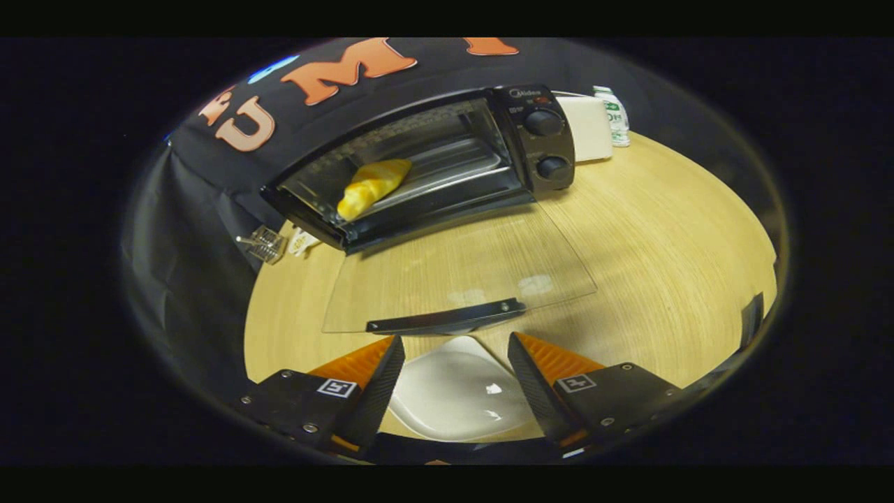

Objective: Open the toaster oven, put the food inside, and close the toaster oven door.

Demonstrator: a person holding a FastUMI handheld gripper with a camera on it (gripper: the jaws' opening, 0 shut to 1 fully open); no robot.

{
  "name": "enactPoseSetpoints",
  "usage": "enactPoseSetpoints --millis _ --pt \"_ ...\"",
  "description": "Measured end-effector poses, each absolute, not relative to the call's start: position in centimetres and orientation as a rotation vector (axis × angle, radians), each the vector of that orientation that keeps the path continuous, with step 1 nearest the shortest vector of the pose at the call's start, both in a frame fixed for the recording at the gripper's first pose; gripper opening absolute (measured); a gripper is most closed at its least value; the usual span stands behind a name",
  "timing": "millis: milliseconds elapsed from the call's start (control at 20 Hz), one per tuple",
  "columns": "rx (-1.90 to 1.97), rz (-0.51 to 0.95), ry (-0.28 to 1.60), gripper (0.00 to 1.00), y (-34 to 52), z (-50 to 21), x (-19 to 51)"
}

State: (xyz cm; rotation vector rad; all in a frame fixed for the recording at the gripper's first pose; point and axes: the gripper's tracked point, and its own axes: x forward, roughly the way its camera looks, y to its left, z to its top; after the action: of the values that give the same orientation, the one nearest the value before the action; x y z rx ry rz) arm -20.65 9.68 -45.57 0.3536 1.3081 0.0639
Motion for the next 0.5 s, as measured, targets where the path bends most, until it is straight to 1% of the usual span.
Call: enactPoseSetpoints --millis 250,500 --pt "0.275 0.114 1.384 0.89 10.4 -47.6 -20.5" --pt "0.271 0.129 1.43 0.88 11.2 -48.5 -20.1"
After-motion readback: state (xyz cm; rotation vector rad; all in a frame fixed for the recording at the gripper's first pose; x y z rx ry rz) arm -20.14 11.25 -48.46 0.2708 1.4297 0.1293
